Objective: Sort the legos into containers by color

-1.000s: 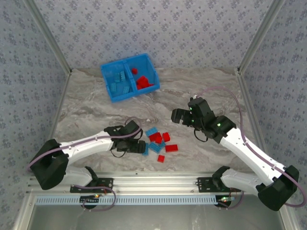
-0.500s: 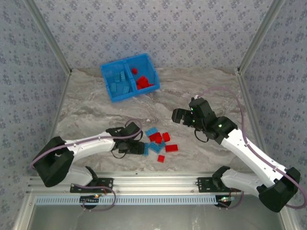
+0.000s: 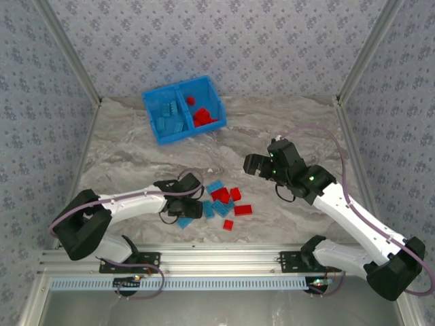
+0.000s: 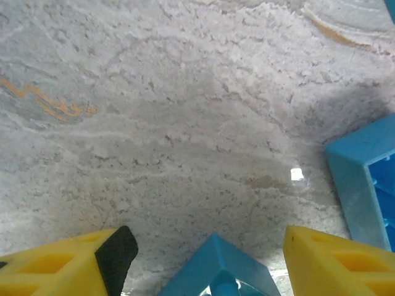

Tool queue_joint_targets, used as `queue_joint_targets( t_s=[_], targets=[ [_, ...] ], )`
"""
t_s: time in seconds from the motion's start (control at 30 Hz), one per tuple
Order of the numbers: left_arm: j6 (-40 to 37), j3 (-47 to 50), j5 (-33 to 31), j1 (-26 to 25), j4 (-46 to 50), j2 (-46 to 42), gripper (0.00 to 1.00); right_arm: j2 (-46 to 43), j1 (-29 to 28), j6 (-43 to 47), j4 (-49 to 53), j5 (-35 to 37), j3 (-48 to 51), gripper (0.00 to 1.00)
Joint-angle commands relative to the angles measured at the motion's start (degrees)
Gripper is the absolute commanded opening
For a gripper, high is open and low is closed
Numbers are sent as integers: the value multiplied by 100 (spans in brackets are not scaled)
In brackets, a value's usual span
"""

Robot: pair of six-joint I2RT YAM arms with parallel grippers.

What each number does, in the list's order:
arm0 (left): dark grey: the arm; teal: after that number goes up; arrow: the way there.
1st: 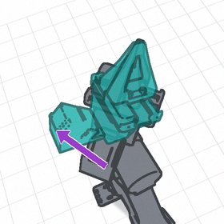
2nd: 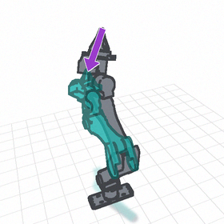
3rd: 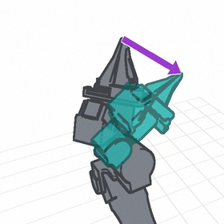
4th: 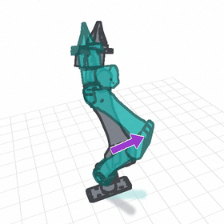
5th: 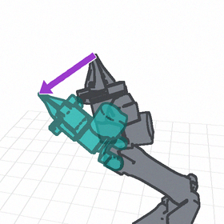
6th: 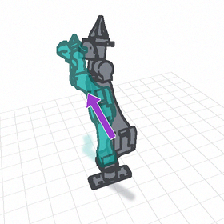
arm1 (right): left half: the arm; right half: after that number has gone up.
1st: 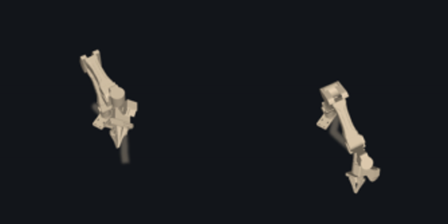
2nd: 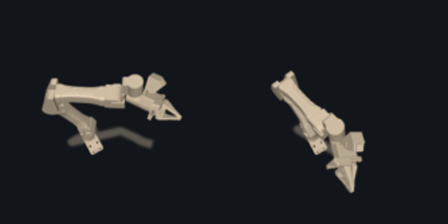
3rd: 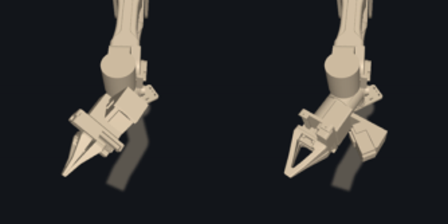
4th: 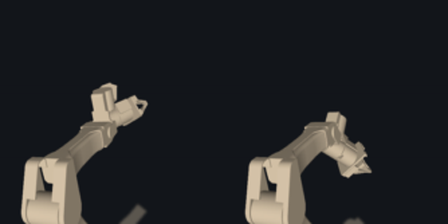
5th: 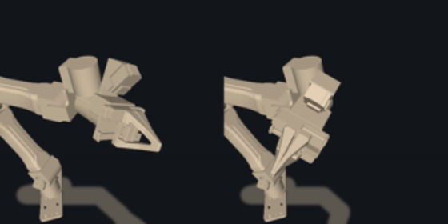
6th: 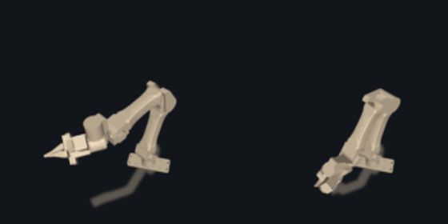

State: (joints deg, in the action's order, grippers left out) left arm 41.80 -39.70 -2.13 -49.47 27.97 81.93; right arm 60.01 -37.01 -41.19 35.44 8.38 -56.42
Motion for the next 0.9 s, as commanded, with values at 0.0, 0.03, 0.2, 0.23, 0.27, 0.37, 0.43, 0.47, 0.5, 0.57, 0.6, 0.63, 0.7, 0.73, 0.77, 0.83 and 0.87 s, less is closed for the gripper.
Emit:
queue_joint_targets(
  t_s=[0.0,0.03,0.2,0.23,0.27,0.37,0.43,0.47,0.5,0.57,0.6,0.63,0.7,0.73,0.77,0.83,0.87],
  targets=[
    [-79,-4,219,36,-39,95,71,-7,-17,-104,84,121,9,100],
    [-65,5,224,11,38,-26,77,-7,-23,-105,86,118,-7,100],
    [-50,179,-118,-197,458,-550,92,28,-17,-113,60,94,17,100],
    [-50,236,-171,-259,514,-565,92,44,-19,-110,45,85,12,100],
    [-62,291,-183,-302,543,-532,90,62,-20,-110,27,68,-2,100],
    [-106,441,-117,-492,466,-371,84,138,-17,-102,15,41,-37,100],
    [-122,472,-21,-633,326,-270,78,181,-17,-101,15,25,-43,100],
    [-97,471,-25,-689,293,-208,73,193,-32,-102,16,15,-43,100],
    [-73,472,-25,-710,276,-154,69,200,-21,-97,15,14,-40,100],
    [-22,471,-67,-739,232,-39,58,196,-30,-111,40,19,-27,100],
    [-9,472,-81,-739,214,1,53,191,-25,-118,42,27,-14,100],
    [5,472,-77,-745,186,46,49,182,-32,-129,50,36,-6,100],
    [70,480,-56,-761,142,73,43,171,-26,-132,59,54,15,100],
    [103,490,-39,-770,104,57,40,169,-25,-142,69,66,17,100],
    [150,507,-8,-766,70,10,36,161,-31,-141,85,76,9,100],
    [252,517,2,-766,26,-161,33,160,-30,-141,82,93,-5,100],
    [306,501,-27,-766,38,-287,31,161,-25,-148,90,105,0,100]
  ],
)
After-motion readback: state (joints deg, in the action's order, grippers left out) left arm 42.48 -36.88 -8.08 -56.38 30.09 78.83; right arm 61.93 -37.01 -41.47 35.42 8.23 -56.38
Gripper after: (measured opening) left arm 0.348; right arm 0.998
